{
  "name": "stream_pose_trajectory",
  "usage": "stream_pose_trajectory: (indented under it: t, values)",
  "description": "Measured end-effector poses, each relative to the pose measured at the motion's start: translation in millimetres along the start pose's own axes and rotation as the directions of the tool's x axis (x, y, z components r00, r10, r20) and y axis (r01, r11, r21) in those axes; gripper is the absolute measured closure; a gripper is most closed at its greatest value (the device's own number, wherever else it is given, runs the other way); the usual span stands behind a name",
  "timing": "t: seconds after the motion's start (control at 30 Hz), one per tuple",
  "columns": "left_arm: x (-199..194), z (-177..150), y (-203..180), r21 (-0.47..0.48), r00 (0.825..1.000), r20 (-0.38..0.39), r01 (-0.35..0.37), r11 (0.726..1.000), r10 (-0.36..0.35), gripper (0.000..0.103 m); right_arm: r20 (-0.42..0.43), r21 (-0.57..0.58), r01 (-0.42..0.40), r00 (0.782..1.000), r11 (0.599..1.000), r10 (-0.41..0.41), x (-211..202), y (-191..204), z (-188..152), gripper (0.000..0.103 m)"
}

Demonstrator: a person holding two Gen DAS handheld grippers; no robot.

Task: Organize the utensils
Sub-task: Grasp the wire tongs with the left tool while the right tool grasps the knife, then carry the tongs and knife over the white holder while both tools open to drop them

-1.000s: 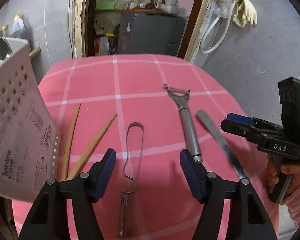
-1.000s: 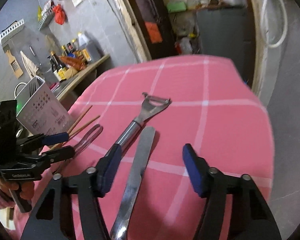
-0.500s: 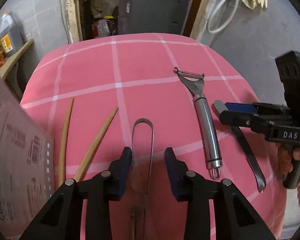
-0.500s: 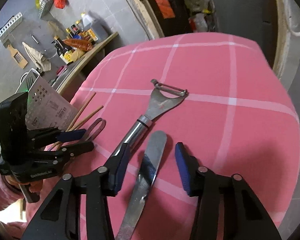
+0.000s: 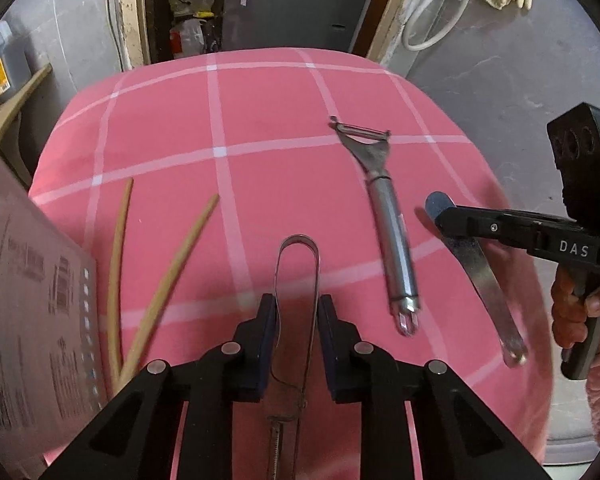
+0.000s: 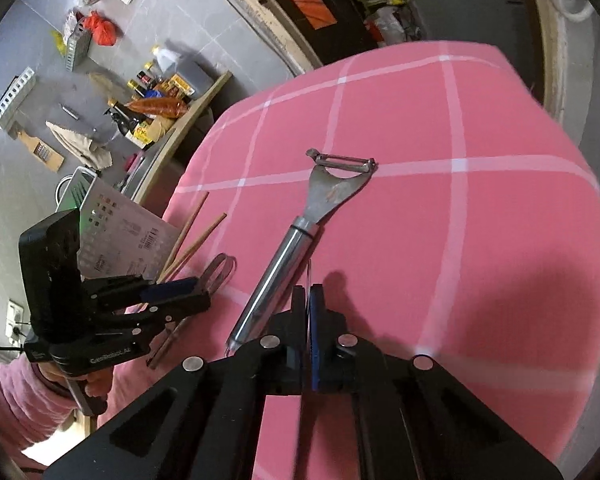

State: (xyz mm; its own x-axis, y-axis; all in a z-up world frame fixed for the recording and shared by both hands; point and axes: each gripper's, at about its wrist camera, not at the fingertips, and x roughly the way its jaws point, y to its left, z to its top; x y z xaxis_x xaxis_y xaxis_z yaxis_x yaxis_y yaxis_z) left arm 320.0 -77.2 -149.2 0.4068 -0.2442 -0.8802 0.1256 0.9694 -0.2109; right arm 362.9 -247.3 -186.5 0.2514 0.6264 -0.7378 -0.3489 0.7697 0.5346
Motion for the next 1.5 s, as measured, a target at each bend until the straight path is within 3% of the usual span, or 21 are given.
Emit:
stream_pose_trajectory:
  t: [0.2, 0.33, 0.5, 0.63, 1.13, 1.4, 1.5]
  values:
    - [-29, -15, -5, -0.023, 0.997, 0.055, 0.059, 0.998, -0.058, 0.083, 0.074, 0.021, 0.022, 0.997, 1.0, -0.023, -37, 7, -15, 0.101]
    - [-64, -24, -7, -0.027, 0.981, 0.167, 0.102, 0.994, -0.096, 0.083, 0.163, 0.025, 0.035, 0.986, 0.999, -0.038, -65, 21, -20, 0.101]
    - [-112, -25, -1, -0.035, 0.943, 0.312, 0.132, 0.991, -0.115, 0.084, 0.286, -0.008, 0.052, 0.957, 0.999, -0.047, -100, 49, -17, 0.101]
    - [-151, -15, 11, -0.04, 0.908, 0.405, 0.134, 0.99, -0.107, 0.084, 0.387, -0.047, 0.054, 0.922, 0.997, -0.032, -122, 85, -3, 0.101]
    - [-277, 9, 75, -0.071, 0.797, 0.604, 0.053, 0.996, 0.001, 0.084, 0.567, -0.26, 0.044, 0.815, 0.965, 0.115, -161, 239, 59, 0.101]
    - [-299, 8, 112, -0.104, 0.761, 0.648, 0.031, 0.994, 0.045, 0.084, 0.591, -0.329, 0.048, 0.79, 0.943, 0.166, -143, 300, 67, 0.101]
    - [-292, 4, 123, -0.12, 0.759, 0.649, 0.035, 0.992, 0.052, 0.084, 0.592, -0.34, 0.054, 0.788, 0.939, 0.169, -128, 308, 63, 0.101]
